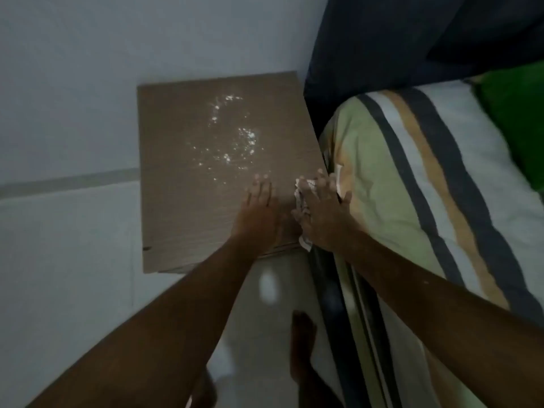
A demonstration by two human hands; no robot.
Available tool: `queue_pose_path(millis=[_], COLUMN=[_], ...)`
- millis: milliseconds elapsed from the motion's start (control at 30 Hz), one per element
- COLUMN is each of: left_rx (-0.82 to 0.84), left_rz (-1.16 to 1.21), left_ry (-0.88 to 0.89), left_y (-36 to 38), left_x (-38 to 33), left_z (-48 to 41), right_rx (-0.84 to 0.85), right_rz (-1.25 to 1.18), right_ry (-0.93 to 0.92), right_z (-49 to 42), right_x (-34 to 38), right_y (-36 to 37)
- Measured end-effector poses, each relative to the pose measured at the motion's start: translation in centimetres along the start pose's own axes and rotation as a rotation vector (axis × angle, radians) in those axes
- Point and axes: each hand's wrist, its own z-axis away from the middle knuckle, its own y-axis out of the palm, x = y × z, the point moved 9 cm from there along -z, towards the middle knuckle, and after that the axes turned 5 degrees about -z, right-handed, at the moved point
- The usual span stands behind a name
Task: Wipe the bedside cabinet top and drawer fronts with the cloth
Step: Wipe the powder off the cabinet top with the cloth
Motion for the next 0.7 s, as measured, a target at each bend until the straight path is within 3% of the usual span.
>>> queue_pose_path(millis=[133,400,567,700], left_rx=[-0.019,-0.053,-0.124,-0.177], left_rz=[-0.058,0.014,0.064,0.182], left_ry=[-0.001,0.098,0.116,0.113], left_y=[3.0,6.0,6.0,4.6], left_x=[0.8,1.9,1.7,2.9], left_z=[-2.1,-3.8,-3.5,-3.9], right_rx=[0.032,-0.095,-0.186,-0.119], right_rz=[-0.055,-0.137,-0.189,-0.355], right_ry=[0.069,0.144,0.04,0.082], right_z=[0.4,-0.3,-0.5,-1.6], right_x=[-0.8,-2.0,-2.0,-2.6], right_y=[4.1,6.5,6.6,5.9])
